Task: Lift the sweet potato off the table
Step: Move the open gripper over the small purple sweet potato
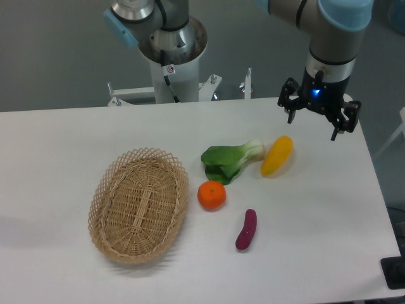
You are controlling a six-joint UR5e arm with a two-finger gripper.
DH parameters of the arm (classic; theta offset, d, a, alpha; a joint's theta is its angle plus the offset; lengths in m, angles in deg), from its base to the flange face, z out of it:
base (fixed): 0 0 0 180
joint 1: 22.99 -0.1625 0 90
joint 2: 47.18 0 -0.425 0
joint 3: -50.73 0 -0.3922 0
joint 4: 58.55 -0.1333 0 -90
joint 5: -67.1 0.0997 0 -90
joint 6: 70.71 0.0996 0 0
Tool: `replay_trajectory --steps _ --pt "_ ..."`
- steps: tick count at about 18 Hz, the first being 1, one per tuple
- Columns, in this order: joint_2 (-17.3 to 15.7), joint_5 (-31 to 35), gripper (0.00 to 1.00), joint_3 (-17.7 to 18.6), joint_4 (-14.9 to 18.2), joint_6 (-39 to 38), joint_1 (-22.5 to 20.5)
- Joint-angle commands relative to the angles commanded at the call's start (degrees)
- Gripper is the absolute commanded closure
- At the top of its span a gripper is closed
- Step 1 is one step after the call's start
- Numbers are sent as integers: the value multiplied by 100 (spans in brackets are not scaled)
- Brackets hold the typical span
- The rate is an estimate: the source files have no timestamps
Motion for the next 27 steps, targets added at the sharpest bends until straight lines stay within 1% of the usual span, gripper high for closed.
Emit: replay_trajectory --steps 6,9,13,15,16,17,18,19,22,25,27 --pt "27 -70 0 35 9 -27 53" --pt "35 -254 0 35 9 -105 62" --pt "96 -272 0 149 -9 -501 123" --pt "158 -272 0 167 -9 -649 289" --pt "237 -272 0 184 -9 -877 377" --pt "316 -272 0 193 -87 -1123 491" --pt "430 -255 0 185 -271 -1351 631" --pt "526 -229 0 202 -560 -1589 755" --pt "764 -246 0 377 -1255 -2179 1019" --pt "1062 -229 0 755 -1949 -2250 1221" --pt "1309 -220 0 922 -2328 -2250 1353"
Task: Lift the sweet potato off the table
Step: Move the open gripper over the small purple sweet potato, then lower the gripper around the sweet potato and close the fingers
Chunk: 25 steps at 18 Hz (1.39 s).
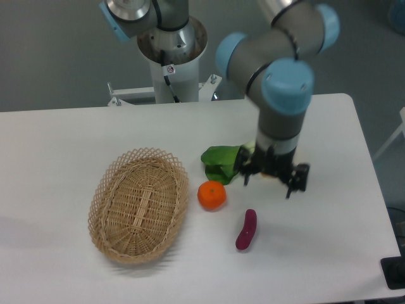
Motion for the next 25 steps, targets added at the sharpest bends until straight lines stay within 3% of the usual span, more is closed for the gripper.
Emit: replay_trajectory --steps 4,8,20,25 --pt "457 0 0 -60 -204 62 71" --pt "642 9 0 -70 -317 70 71" --pt "950 325 0 18 -801 35 80" --pt "959 386 3 27 -845 0 80"
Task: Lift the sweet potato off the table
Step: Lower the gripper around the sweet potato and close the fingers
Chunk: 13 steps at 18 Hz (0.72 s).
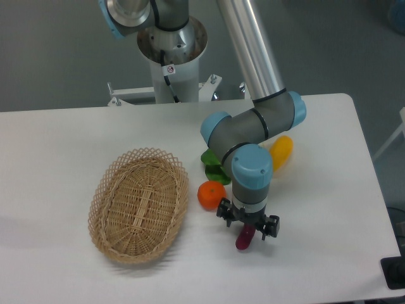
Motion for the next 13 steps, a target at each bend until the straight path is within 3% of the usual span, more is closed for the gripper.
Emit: replay_trajectory --steps 3,5,13 --pt "-26 18 44 44 0 0 0" --pt "-26 18 58 44 -9 17 0" --pt "-79 1 61 9 -18 44 0"
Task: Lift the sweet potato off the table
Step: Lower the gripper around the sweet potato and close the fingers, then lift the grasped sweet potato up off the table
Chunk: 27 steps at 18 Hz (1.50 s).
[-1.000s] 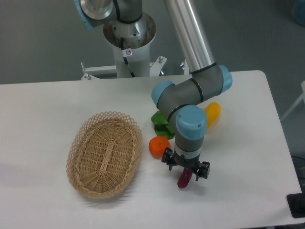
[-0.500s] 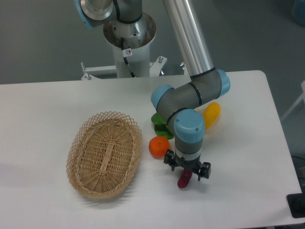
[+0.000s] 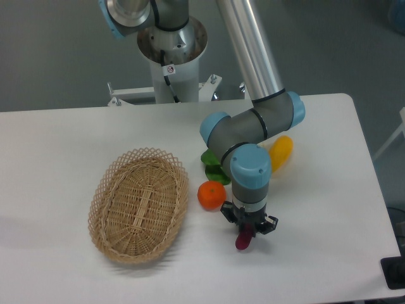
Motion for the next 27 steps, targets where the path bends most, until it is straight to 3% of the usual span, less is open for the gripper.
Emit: replay_trajectory --steps 6,17,27 --pt "-289 -97 61 -70 26 9 96" --pt "-1511 -1590 61 -246 53 -360 -43" --pt "-1758 -1766 61 -229 114 -370 -220"
